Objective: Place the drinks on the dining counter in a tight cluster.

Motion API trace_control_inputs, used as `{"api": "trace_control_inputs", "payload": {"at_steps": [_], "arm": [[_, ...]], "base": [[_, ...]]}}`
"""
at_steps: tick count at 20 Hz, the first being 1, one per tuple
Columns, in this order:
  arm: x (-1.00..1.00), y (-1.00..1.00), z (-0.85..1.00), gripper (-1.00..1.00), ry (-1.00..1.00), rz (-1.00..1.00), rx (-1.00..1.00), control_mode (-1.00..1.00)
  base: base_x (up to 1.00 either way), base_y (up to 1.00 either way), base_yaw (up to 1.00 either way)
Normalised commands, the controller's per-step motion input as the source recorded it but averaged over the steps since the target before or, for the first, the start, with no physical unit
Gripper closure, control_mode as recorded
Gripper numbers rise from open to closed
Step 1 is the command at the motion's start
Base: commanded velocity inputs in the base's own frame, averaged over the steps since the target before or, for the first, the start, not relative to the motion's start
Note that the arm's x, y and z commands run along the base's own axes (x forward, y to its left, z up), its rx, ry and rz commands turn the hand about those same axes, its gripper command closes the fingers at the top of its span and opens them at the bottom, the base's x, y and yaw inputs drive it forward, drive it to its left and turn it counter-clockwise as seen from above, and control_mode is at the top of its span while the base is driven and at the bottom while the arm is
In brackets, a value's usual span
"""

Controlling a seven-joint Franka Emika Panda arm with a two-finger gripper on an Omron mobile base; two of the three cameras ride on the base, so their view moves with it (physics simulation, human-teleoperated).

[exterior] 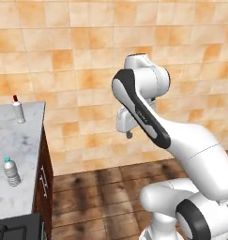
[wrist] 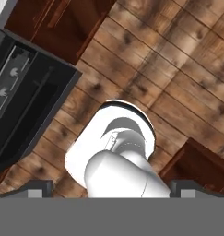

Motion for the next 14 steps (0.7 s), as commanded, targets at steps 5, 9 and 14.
{"api": "trace_control_inputs", "payload": {"at_steps": [5,9,14], "arm": [[0.00,0.00,0.00,-1.00,0.00,0.00,0.00,1.00],[0.00,0.00,0.00,-1.00,0.00,0.00,0.00,1.00],[0.00,0.00,0.00,-1.00,0.00,0.00,0.00,1.00]], "base": [[0.38,0.24,0.57],[0.29,0.19,0.68],[0.59,0.11,0.54]]}}
